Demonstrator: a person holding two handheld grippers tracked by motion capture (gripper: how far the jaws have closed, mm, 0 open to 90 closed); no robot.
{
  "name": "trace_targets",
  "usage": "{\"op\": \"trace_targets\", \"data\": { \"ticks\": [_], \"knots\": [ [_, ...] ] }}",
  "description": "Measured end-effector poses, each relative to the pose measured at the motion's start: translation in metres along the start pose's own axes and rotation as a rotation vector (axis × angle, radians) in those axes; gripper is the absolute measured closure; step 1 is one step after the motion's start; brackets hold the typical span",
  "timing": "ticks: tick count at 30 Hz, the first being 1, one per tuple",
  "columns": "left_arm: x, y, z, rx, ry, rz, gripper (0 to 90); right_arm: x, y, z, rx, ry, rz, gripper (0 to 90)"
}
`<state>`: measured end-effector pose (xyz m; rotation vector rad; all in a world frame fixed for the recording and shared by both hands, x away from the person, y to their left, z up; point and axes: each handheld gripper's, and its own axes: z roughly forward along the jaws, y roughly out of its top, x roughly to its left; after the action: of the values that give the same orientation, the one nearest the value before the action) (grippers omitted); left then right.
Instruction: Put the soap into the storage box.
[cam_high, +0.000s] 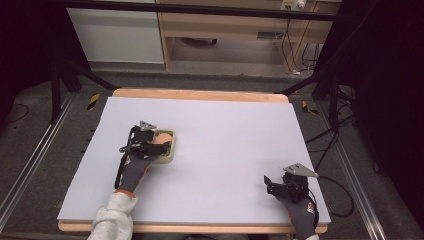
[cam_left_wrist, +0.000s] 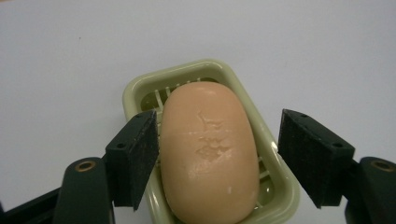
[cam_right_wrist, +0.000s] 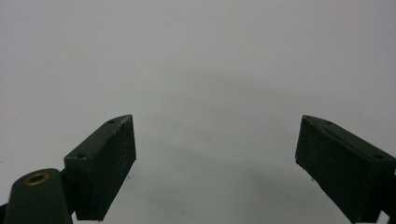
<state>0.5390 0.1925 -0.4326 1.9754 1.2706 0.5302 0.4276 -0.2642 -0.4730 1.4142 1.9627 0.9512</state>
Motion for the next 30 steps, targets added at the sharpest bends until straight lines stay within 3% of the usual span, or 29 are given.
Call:
{"op": "trace_targets", "data": {
  "ticks": [9, 16, 25, 30],
  "knots": [
    [-0.008, -0.002, -0.022, -0.054, -0.045, 0.025, 27.8, -0.001, 0.000, -0.001, -0.001, -0.007, 0.011, 12.4],
    [-0.009, -0.013, -0.036, -0.065, -0.056, 0.040, 27.7, -0.004, -0.001, -0.001, -0.002, -0.017, 0.023, 11.5],
    [-0.005, -0.035, -0.050, -0.092, -0.032, 0.030, 27.3, -0.007, -0.002, -0.002, -0.006, -0.039, 0.037, 10.2],
    [0.004, -0.056, -0.061, -0.119, -0.011, 0.016, 27.0, -0.009, -0.002, -0.002, -0.006, -0.046, 0.047, 10.0]
  ]
}}
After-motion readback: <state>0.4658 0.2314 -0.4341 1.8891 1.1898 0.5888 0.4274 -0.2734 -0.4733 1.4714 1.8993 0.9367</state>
